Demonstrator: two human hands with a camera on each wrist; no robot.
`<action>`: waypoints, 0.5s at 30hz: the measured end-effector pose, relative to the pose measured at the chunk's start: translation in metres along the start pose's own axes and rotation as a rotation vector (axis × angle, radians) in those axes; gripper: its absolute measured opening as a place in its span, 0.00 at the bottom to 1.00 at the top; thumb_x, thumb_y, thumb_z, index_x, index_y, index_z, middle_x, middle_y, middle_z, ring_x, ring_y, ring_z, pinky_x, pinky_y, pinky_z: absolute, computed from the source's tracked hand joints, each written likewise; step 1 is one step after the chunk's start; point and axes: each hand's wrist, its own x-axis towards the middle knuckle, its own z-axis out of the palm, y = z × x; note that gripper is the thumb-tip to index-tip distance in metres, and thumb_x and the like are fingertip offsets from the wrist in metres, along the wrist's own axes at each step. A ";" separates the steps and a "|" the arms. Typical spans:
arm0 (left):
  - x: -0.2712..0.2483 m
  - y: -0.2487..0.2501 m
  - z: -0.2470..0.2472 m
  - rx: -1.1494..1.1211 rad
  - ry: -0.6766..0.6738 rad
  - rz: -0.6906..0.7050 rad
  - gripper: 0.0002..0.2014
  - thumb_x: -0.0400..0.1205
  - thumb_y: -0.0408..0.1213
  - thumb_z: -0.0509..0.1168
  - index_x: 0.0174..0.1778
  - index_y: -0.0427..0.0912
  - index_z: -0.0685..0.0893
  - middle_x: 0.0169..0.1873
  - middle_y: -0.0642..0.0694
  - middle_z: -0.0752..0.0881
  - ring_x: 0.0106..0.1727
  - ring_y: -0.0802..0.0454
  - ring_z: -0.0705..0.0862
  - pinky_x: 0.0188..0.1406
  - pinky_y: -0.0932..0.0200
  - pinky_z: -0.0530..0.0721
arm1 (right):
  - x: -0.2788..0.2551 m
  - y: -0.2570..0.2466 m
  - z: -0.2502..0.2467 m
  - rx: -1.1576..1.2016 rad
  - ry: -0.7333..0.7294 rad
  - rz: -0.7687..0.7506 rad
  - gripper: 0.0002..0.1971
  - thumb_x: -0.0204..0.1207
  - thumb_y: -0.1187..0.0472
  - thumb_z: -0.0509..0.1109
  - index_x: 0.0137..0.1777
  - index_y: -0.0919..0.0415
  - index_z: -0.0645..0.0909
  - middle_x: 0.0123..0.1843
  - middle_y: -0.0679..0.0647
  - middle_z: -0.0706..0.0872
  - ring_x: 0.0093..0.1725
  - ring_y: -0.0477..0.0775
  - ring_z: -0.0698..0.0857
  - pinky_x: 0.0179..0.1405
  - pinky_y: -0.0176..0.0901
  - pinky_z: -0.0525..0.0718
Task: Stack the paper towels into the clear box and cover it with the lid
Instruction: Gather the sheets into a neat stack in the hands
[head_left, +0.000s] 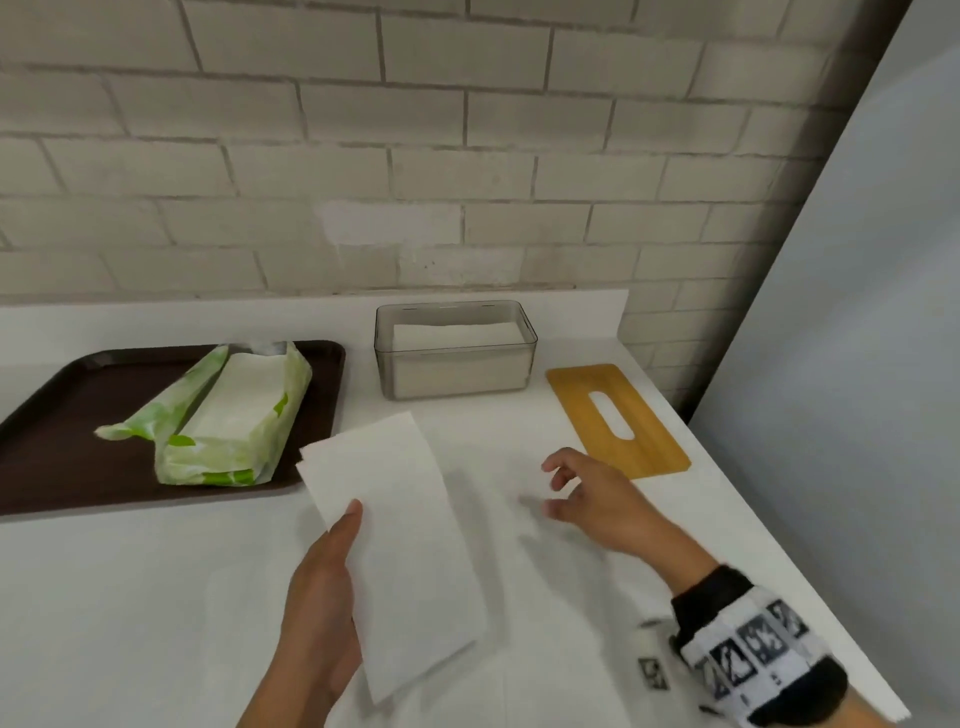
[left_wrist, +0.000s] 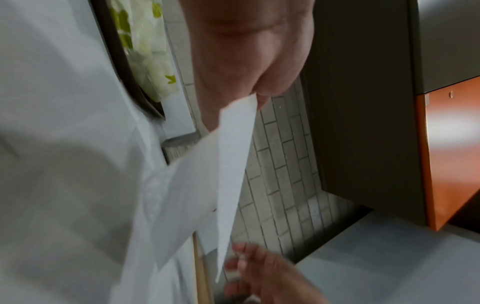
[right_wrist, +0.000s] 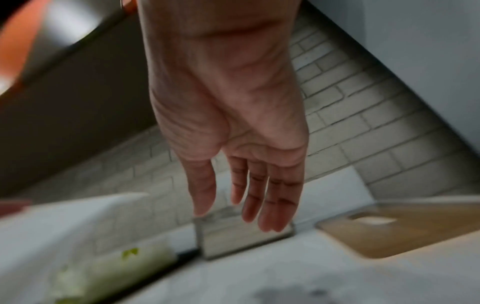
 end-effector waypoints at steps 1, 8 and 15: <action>-0.001 0.002 -0.005 -0.004 0.011 0.013 0.16 0.83 0.46 0.62 0.58 0.38 0.84 0.47 0.38 0.91 0.50 0.39 0.88 0.44 0.46 0.83 | 0.005 0.011 -0.010 -0.090 -0.032 0.043 0.19 0.74 0.58 0.73 0.63 0.54 0.74 0.55 0.49 0.79 0.39 0.42 0.76 0.36 0.30 0.74; -0.007 0.000 -0.024 -0.020 0.057 0.097 0.17 0.83 0.46 0.61 0.63 0.40 0.82 0.56 0.41 0.89 0.57 0.41 0.86 0.54 0.44 0.81 | 0.023 0.043 0.001 -0.430 -0.279 0.133 0.43 0.63 0.52 0.82 0.75 0.57 0.63 0.66 0.52 0.69 0.66 0.54 0.71 0.65 0.45 0.74; -0.007 0.004 -0.022 -0.001 0.074 0.151 0.17 0.84 0.46 0.60 0.64 0.40 0.80 0.55 0.41 0.88 0.57 0.42 0.85 0.53 0.46 0.80 | 0.016 0.037 -0.007 -0.289 -0.352 0.058 0.08 0.70 0.63 0.76 0.44 0.59 0.79 0.43 0.48 0.77 0.44 0.47 0.77 0.39 0.29 0.72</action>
